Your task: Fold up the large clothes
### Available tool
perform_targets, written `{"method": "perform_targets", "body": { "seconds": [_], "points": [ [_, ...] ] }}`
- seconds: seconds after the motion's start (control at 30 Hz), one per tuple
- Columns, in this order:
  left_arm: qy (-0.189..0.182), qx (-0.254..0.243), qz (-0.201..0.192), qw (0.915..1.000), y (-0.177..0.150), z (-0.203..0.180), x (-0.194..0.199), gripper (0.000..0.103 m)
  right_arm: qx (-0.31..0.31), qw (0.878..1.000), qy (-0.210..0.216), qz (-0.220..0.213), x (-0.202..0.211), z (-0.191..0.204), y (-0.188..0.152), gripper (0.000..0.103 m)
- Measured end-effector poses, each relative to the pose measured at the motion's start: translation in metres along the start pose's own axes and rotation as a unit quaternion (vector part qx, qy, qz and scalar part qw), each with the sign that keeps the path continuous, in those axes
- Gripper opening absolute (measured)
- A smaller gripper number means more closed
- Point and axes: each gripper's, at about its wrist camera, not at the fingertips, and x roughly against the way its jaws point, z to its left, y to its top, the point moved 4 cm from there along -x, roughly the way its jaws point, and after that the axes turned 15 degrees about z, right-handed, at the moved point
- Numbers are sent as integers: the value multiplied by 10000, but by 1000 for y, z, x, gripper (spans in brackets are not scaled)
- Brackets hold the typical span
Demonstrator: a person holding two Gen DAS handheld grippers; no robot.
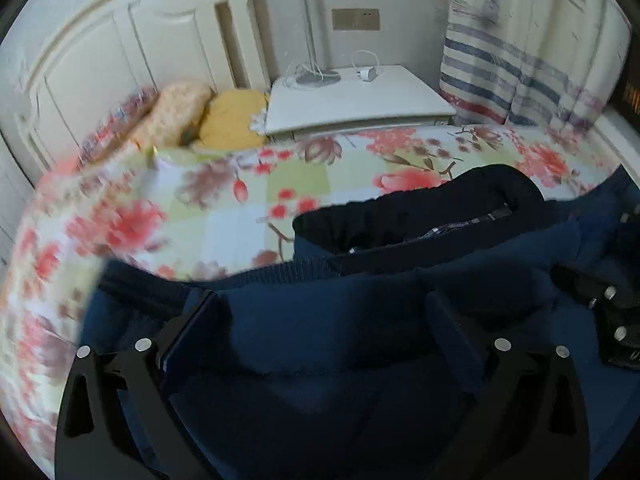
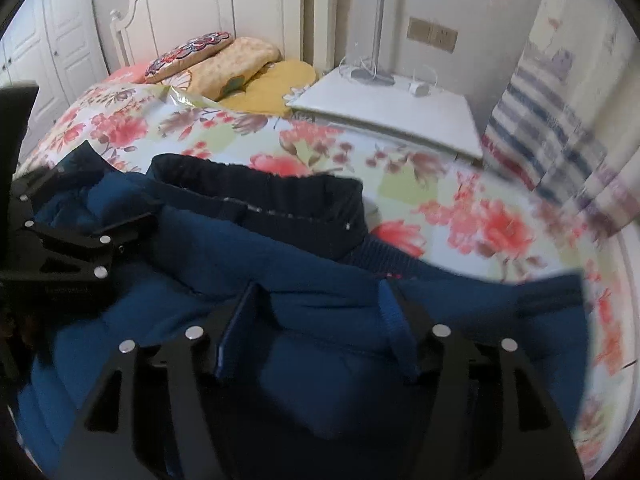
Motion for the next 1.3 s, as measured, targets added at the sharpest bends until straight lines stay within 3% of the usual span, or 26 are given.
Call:
{"method": "perform_targets", "body": {
  "seconds": [0.2, 0.6, 0.7, 0.73, 0.8, 0.83, 0.87, 0.97, 1.07, 1.13, 1.2, 1.3],
  "points": [
    [29, 10, -43, 10000, -2, -3, -9, 99, -61, 9999, 142, -28, -8, -1, 0, 64],
    [-408, 230, 53, 9989, 0, 11, -5, 99, -82, 9999, 2, 66, -3, -6, 1, 68],
    [-230, 358, -386, 9983, -7, 30, 27, 99, -136, 9990, -405, -133, 21, -21, -7, 72],
    [39, 360, -478, 9982, -9, 41, 34, 99, -131, 9986, -448, -234, 28, -30, -11, 75],
    [624, 398, -324, 9967, -9, 63, 28, 99, -418, 9968, -657, -162, 30, -62, -17, 78],
    [715, 443, -199, 9963, -10, 70, 22, 99, -673, 9955, -671, -13, 24, -83, -21, 78],
    [668, 520, -6, 9964, -12, 80, 12, 99, -862, 9956, -355, 61, 17, -100, -26, 78],
    [-40, 801, 416, 9959, -16, 95, -14, 99, -1160, 9927, 335, -35, 7, -119, -35, 78],
    [-366, 981, 453, 9935, -16, 101, -19, 99, -1124, 9933, 167, -208, 7, -117, -37, 78],
    [-646, 1183, 431, 9899, -20, 108, -22, 99, -1274, 9903, 373, -400, 8, -122, -42, 78],
    [-808, 1369, 420, 9864, -22, 115, -23, 99, -1523, 9842, 687, -581, 11, -132, -47, 73],
    [-704, 1353, 433, 9873, -22, 112, -25, 99, -1800, 9736, 1187, -745, 13, -143, -52, 72]
  ]
}}
